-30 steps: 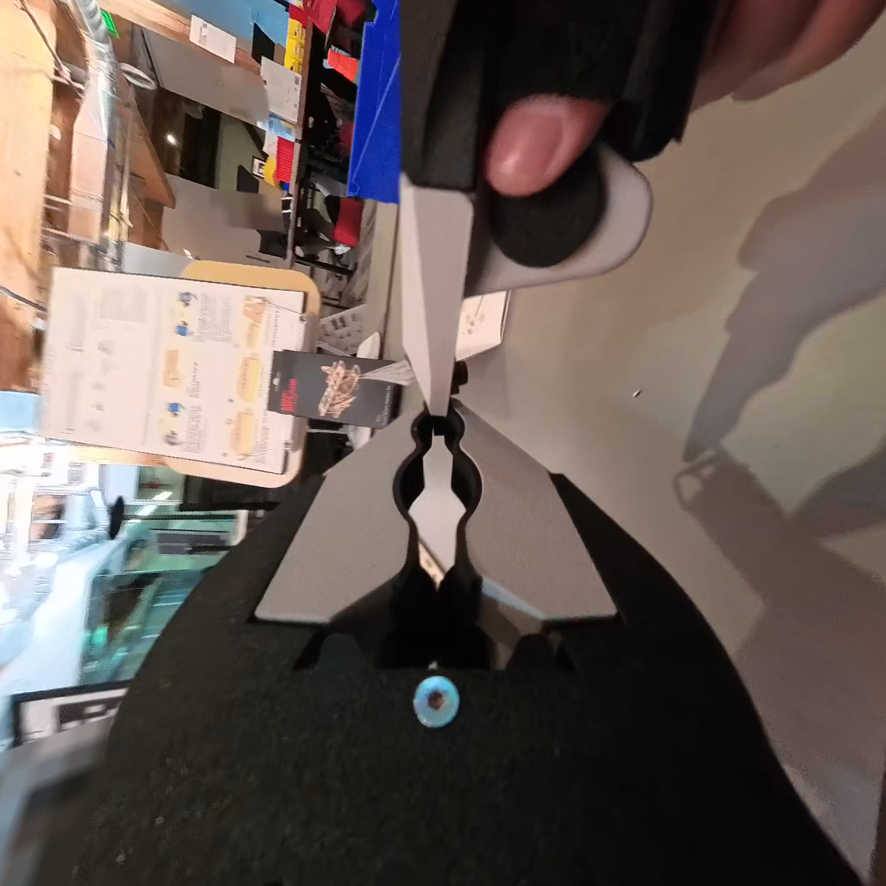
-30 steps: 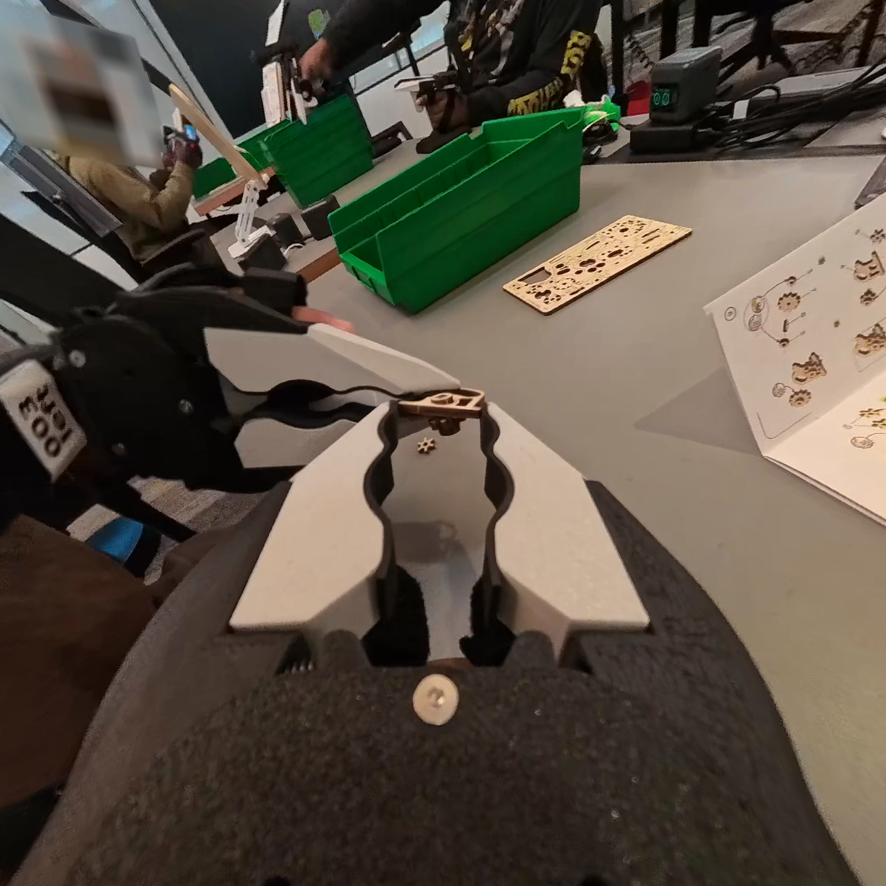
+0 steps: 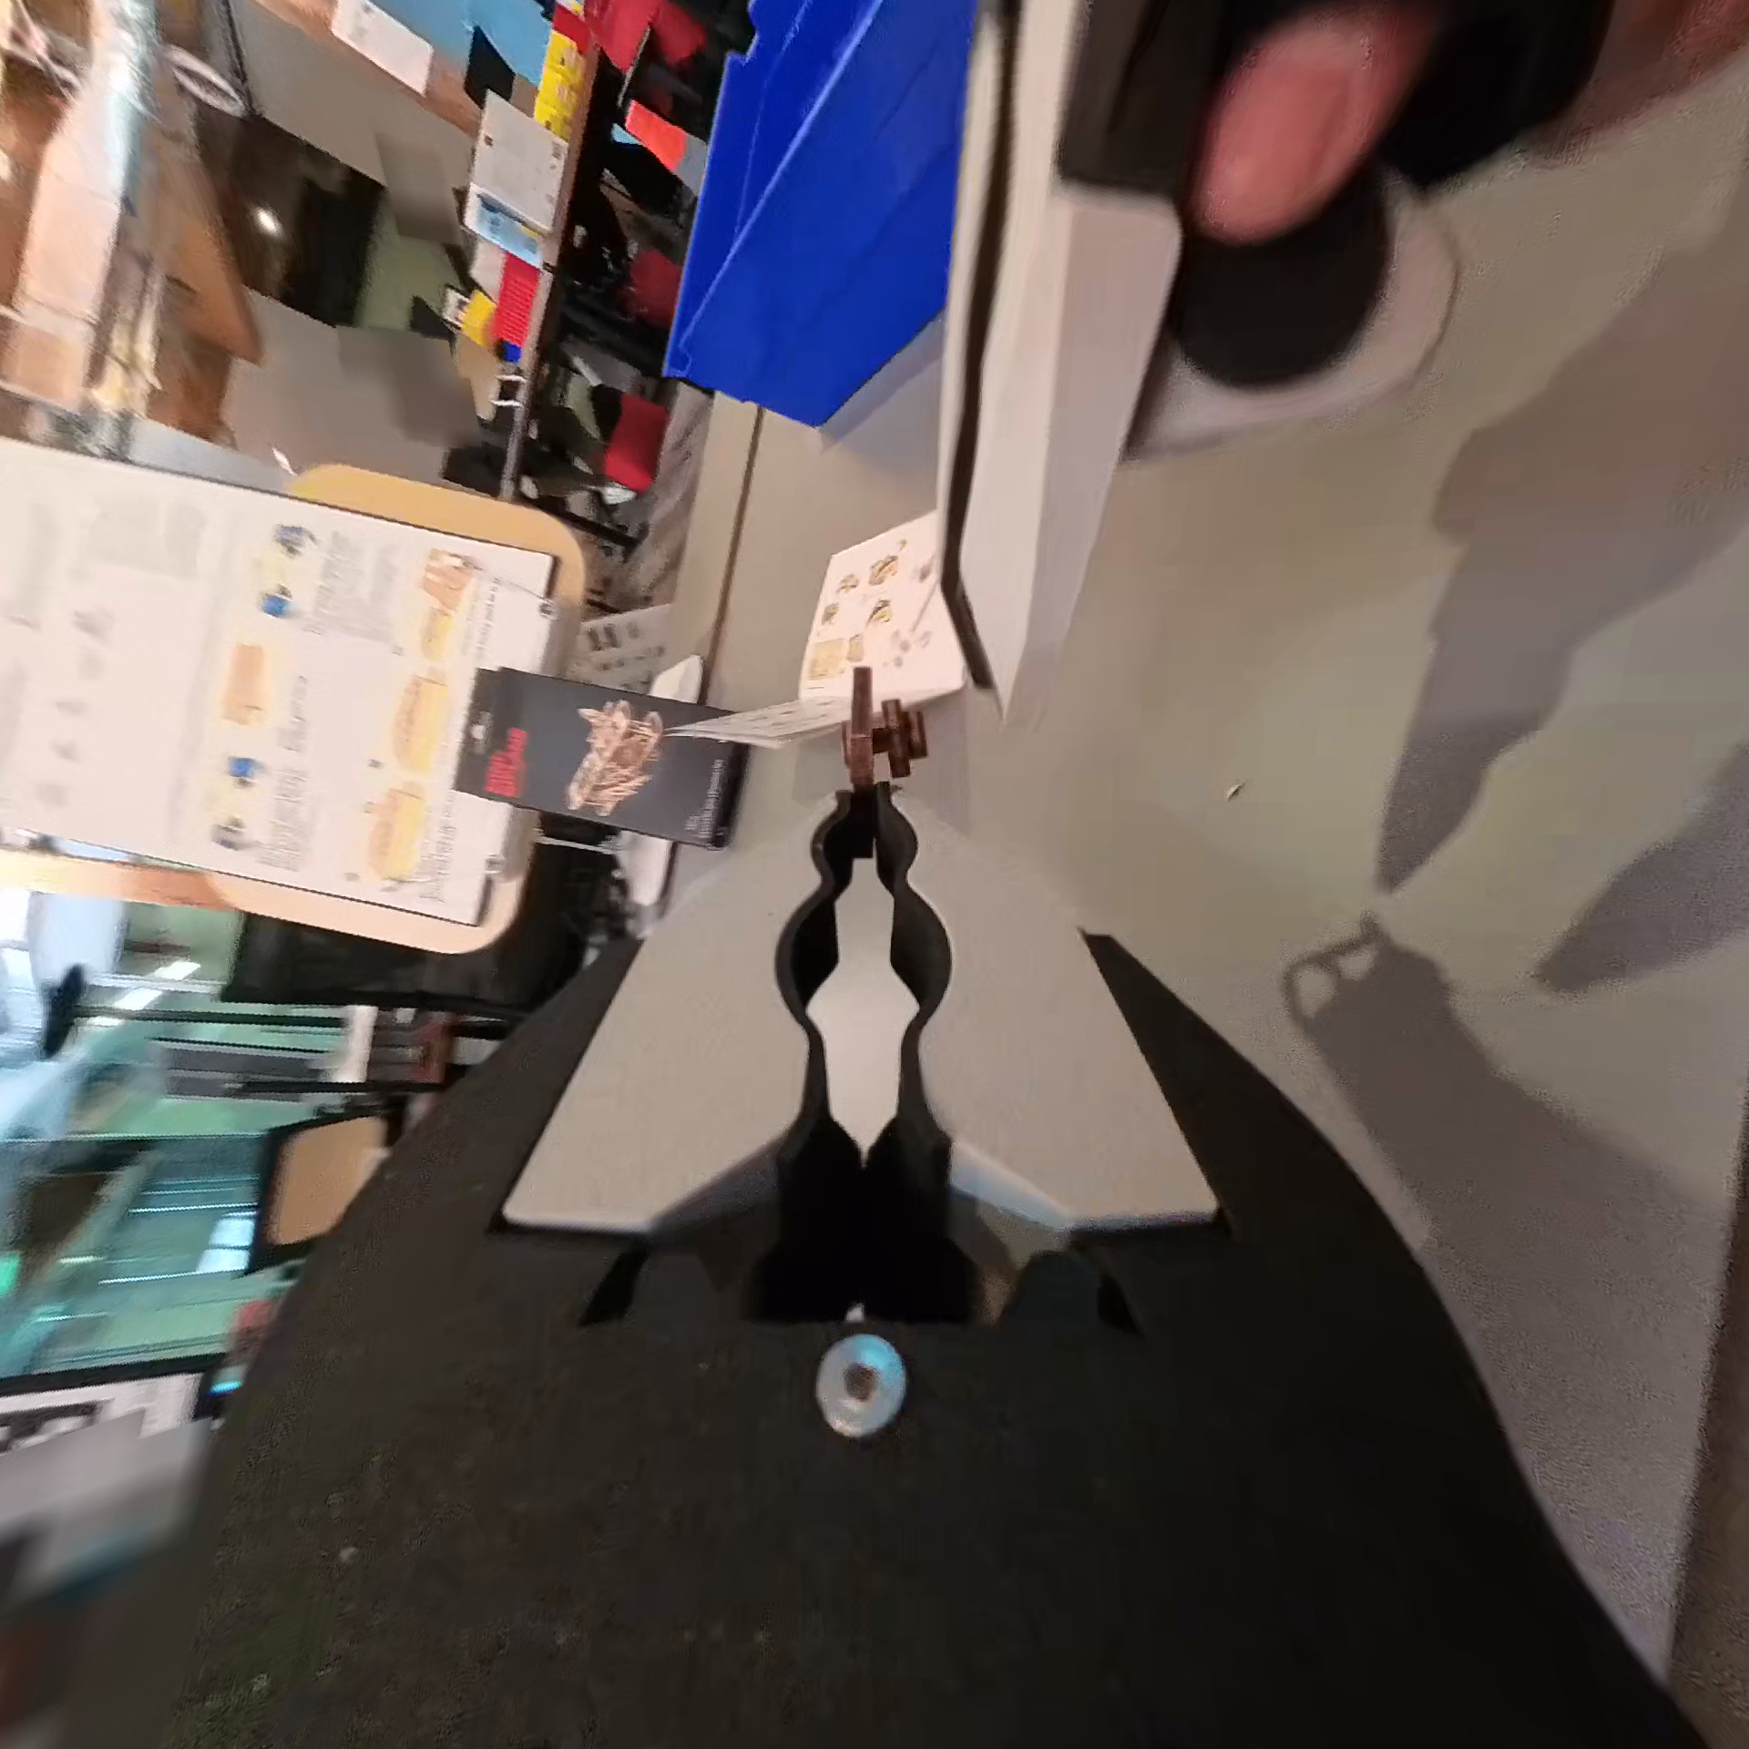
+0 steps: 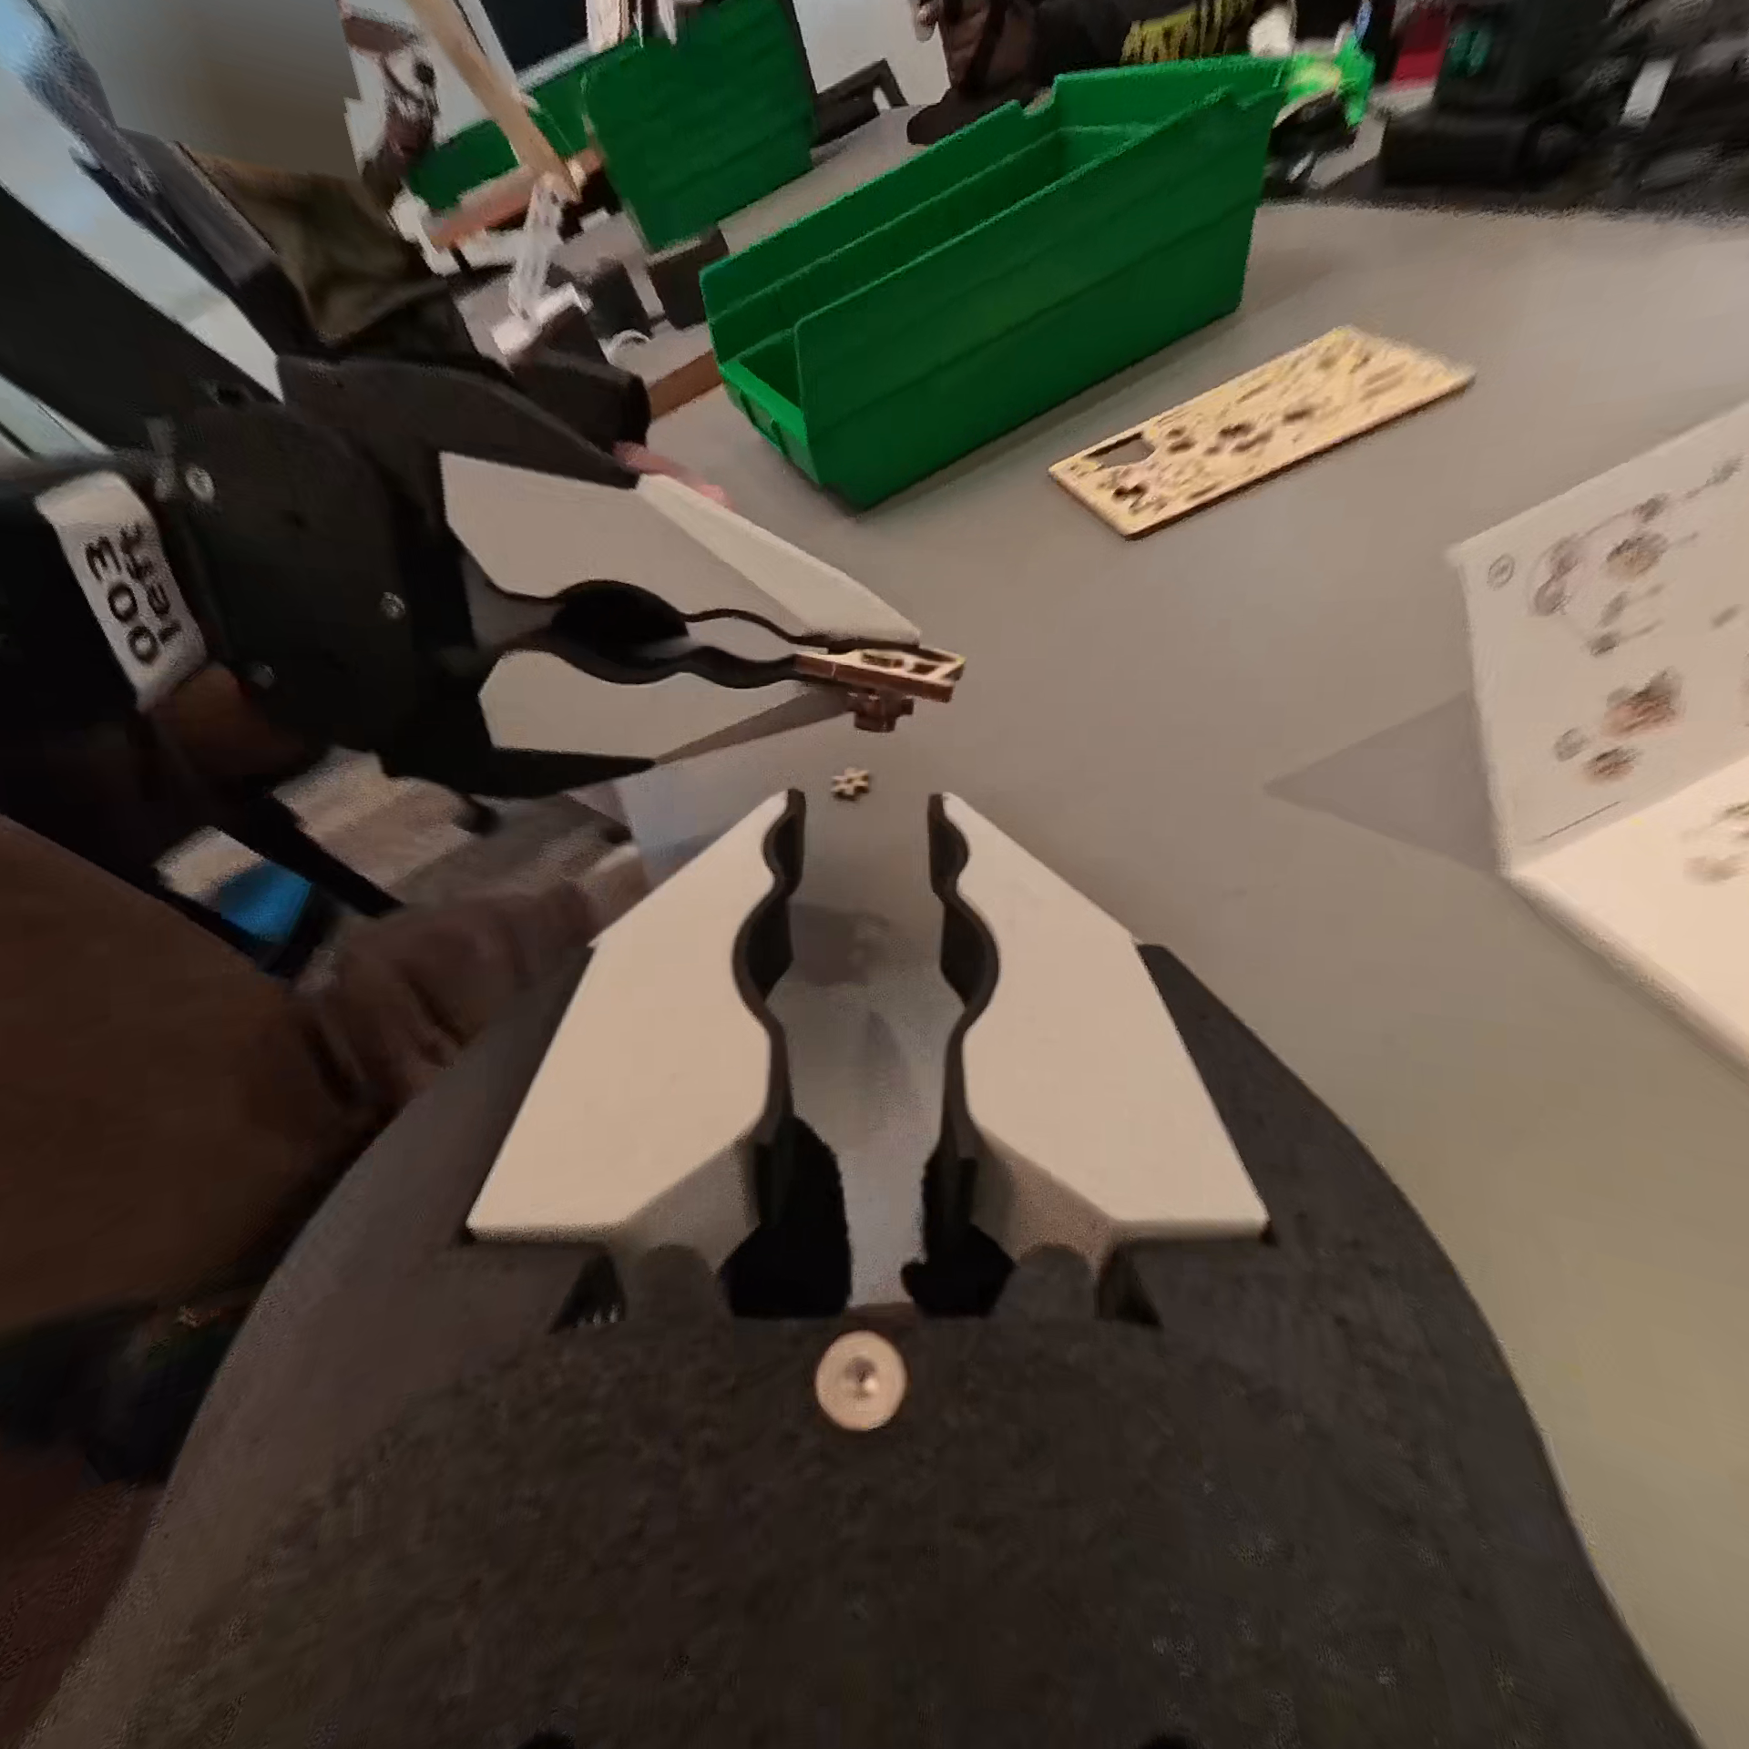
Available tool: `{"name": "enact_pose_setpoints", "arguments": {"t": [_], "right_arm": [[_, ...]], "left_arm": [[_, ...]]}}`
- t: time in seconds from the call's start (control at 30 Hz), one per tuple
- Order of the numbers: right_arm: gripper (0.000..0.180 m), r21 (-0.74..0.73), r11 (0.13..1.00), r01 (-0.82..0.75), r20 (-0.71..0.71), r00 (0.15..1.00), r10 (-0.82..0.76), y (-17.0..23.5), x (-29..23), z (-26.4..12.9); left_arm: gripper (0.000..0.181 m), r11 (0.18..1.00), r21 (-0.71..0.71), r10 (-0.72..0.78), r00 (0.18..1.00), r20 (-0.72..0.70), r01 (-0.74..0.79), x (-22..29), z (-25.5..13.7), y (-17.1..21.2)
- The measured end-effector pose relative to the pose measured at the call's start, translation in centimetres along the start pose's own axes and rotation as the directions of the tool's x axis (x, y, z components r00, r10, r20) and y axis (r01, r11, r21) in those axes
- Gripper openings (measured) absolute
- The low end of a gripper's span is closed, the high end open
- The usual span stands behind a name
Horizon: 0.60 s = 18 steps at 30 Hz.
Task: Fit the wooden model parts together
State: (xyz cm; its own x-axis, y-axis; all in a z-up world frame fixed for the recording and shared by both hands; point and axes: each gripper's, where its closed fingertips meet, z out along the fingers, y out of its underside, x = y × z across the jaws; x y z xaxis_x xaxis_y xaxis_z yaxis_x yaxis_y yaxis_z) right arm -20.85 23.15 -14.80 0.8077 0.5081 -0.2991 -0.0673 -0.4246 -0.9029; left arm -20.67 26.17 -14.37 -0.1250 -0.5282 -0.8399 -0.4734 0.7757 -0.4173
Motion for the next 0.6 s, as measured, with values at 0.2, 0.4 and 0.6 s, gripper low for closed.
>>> {"name": "enact_pose_setpoints", "arguments": {"t": [0.2,0.4,0.6], "right_arm": [[0.030,-0.082,0.787,0.612,-0.147,0.773,-0.617,0.2,-1.3,-0.6],[0.035,-0.155,0.734,0.661,-0.039,0.738,-0.674,2.1,-2.6,0.0],[0.033,-0.214,0.714,0.667,0.032,0.735,-0.677,4.0,-2.8,0.5]], "left_arm": [[0.001,0.999,0.039,0.023,0.991,-0.129,-0.018,2.1,-0.3,-0.4],[0.000,0.996,0.070,-0.030,0.935,-0.352,0.058,5.3,-1.2,-1.1],[0.000,0.994,0.069,-0.045,0.891,-0.452,0.085,6.7,-1.8,-1.2]]}}
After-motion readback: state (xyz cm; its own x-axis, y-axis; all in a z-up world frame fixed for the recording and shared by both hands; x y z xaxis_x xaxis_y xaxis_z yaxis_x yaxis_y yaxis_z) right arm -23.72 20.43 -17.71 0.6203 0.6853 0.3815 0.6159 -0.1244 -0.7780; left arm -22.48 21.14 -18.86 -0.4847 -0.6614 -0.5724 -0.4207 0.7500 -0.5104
